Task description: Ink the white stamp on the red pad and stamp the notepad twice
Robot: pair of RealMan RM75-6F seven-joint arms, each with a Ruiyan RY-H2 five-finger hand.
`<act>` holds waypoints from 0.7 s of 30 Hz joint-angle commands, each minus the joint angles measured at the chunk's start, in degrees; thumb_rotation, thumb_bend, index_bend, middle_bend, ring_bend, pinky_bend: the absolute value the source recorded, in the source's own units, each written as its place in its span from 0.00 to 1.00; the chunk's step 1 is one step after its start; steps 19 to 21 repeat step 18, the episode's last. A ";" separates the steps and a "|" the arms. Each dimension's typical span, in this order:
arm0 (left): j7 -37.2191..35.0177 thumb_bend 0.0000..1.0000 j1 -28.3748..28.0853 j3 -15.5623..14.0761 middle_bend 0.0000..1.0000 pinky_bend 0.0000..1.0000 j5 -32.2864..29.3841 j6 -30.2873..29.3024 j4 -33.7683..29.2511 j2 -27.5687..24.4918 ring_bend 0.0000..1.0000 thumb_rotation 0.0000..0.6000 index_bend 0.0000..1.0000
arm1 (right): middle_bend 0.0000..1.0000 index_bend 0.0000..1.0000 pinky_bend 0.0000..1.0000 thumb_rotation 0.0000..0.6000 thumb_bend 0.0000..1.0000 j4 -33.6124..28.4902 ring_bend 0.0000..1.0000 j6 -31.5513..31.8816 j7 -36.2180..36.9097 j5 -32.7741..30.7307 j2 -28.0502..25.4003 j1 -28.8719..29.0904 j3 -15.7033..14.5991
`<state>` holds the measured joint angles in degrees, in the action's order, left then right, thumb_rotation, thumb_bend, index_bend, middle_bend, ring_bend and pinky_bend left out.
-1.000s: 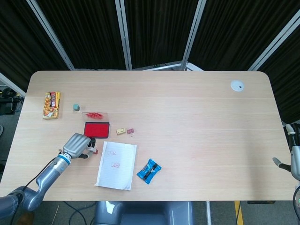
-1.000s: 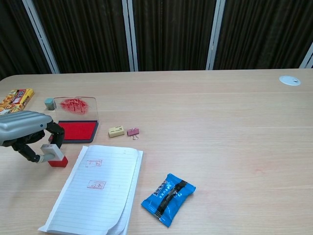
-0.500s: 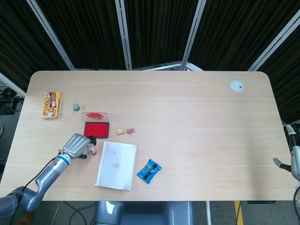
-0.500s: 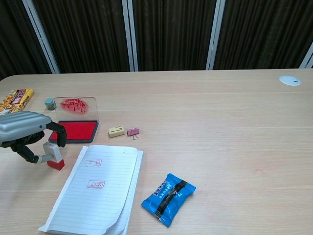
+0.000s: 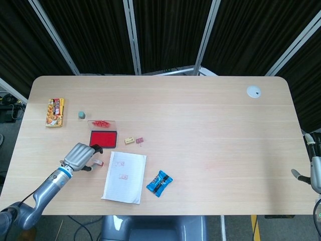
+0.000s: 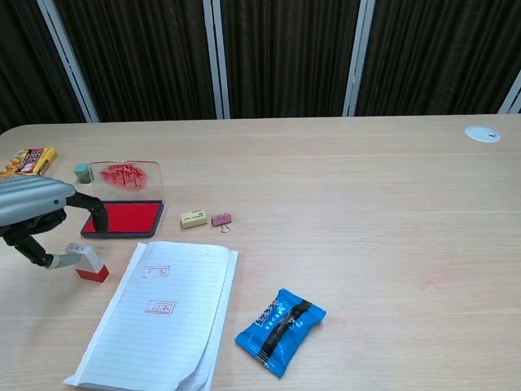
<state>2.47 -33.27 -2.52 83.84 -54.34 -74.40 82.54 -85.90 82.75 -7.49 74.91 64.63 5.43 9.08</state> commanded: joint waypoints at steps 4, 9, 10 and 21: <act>0.87 0.22 2.64 0.52 0.30 0.81 2.44 -7.79 -8.94 -7.26 0.80 1.00 0.31 | 0.00 0.00 0.00 1.00 0.00 -1.13 0.00 0.81 0.72 0.96 -0.73 -0.28 -0.11; 0.99 0.03 6.93 1.82 0.19 0.61 4.70 -18.60 -15.12 -11.82 0.55 1.00 0.27 | 0.00 0.00 0.00 1.00 0.00 -2.82 0.00 1.67 1.73 1.98 -1.58 -0.51 -0.08; 2.12 0.01 8.46 2.01 0.14 0.53 4.33 -21.03 -16.88 -12.84 0.46 1.00 0.23 | 0.00 0.00 0.00 1.00 0.00 -3.26 0.00 1.78 2.02 2.23 -1.81 -0.55 -0.12; 12.43 0.00 16.22 1.48 0.00 0.00 -0.91 -28.96 -28.20 -17.57 0.00 1.00 0.00 | 0.00 0.00 0.00 1.00 0.00 -4.68 0.00 2.19 4.09 3.26 -3.29 -0.91 -0.30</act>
